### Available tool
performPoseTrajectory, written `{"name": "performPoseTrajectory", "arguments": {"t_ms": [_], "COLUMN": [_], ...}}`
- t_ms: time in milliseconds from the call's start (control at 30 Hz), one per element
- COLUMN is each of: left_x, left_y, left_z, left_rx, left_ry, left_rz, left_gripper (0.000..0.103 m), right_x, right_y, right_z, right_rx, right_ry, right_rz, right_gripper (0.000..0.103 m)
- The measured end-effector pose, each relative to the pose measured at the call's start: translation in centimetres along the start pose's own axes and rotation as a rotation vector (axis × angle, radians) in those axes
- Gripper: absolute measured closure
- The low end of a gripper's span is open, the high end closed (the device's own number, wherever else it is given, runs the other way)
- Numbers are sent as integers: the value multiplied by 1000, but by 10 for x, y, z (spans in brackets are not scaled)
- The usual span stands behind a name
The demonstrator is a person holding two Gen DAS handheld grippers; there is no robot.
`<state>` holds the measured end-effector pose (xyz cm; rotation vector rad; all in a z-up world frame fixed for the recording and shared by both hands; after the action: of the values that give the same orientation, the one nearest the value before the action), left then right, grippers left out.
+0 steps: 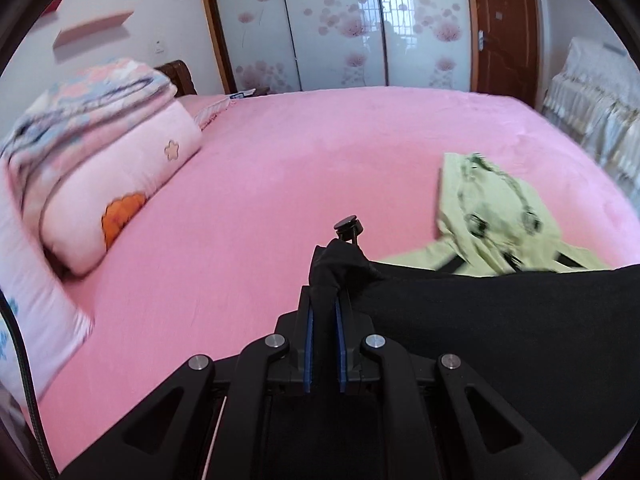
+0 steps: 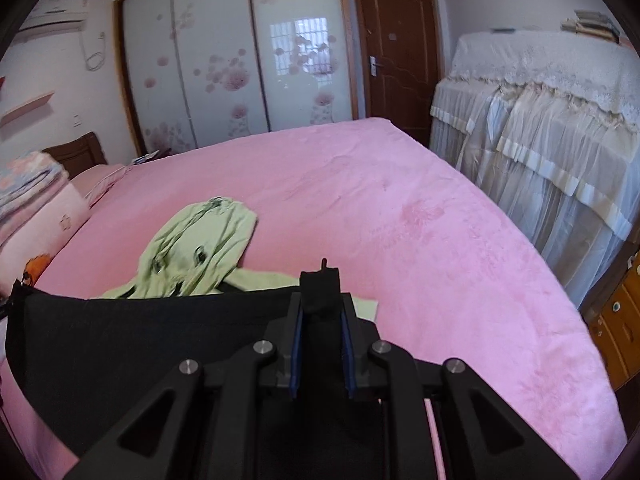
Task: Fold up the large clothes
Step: 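Lift the folded edge with both grippers and fold it again toward the hood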
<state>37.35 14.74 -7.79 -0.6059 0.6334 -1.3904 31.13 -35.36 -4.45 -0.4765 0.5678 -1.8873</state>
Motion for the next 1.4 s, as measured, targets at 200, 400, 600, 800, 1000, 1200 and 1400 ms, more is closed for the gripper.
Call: {"name": "performPoseTrajectory", "arguments": {"t_ms": [200,400,600,800,1000,1200,1400], "left_x": [17,15,26,14,20,72,72], "left_y": [95,172,211,193,99,38,72], "left_z": [28,18,-4,-4,-18,-71,-128], "left_rx": [-43,-116,-136,-146,-98,-87,-162], "left_ry": [-32,-86,-45,-86,-175,-220,-153], "left_rz": [55,98,155,145,10,-152,-7], "left_gripper": [96,95,85,73,46,35,31], "right_x": [-23,-46,-62,-53,-52,-143,-160], "right_y": [95,157,193,166,77,-3,17], "right_z": [12,6,-25,-17,-18,-77,-133], "right_rx": [-100,-159,-229,-228,-153,-156,-230], "right_ry": [18,5,-82,-65,-39,-128,-235], "right_rz": [-67,-126,-225,-211,-73,165,97], "right_gripper": [87,87,82,72,71,71,71]}}
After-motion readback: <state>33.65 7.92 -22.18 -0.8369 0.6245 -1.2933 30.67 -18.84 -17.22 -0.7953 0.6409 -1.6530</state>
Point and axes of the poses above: each gripper's, at about its wrist camera, not at the fingertips, and y roughly the way its jaws point, x to its right, z to its top, the point moved 1 cm from there along y, roughly the way its jaws point, and after that the axes turned 10 degrees about -z, right-handed, at the moved point
